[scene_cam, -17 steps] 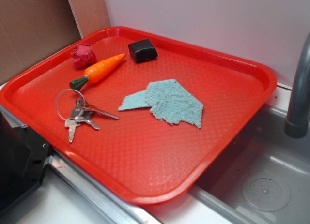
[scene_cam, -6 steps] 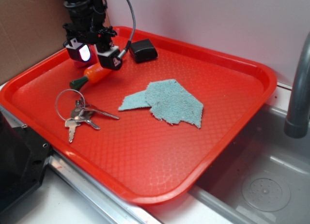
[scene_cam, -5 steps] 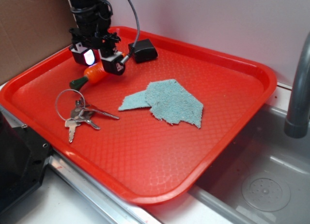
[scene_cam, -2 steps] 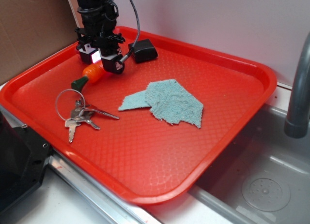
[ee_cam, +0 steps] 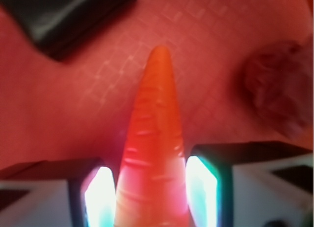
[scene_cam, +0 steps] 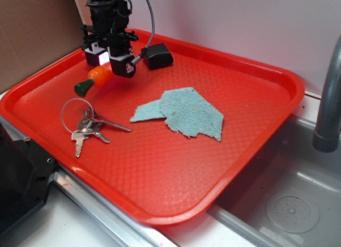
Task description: Grab the carrot.
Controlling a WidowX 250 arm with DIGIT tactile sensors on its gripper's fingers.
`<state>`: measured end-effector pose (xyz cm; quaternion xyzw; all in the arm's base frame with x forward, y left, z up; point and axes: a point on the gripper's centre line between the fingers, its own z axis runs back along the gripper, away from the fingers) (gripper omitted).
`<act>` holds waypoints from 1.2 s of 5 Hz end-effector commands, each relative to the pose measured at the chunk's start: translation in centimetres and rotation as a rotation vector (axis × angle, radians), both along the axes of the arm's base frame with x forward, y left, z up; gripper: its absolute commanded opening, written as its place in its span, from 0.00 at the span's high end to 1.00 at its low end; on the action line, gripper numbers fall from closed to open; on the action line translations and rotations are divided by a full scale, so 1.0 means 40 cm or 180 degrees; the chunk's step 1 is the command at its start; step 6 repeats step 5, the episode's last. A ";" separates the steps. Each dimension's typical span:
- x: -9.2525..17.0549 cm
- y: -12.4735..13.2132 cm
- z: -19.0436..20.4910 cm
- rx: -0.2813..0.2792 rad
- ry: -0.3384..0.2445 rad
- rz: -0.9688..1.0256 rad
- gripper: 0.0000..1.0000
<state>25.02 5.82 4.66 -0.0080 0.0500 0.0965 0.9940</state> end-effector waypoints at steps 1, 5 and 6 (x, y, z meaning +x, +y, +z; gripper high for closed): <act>-0.003 -0.115 0.242 -0.0091 -0.0311 0.0011 1.00; -0.152 -0.251 0.397 -0.0256 -0.0574 -0.0352 1.00; -0.152 -0.251 0.397 -0.0256 -0.0574 -0.0352 1.00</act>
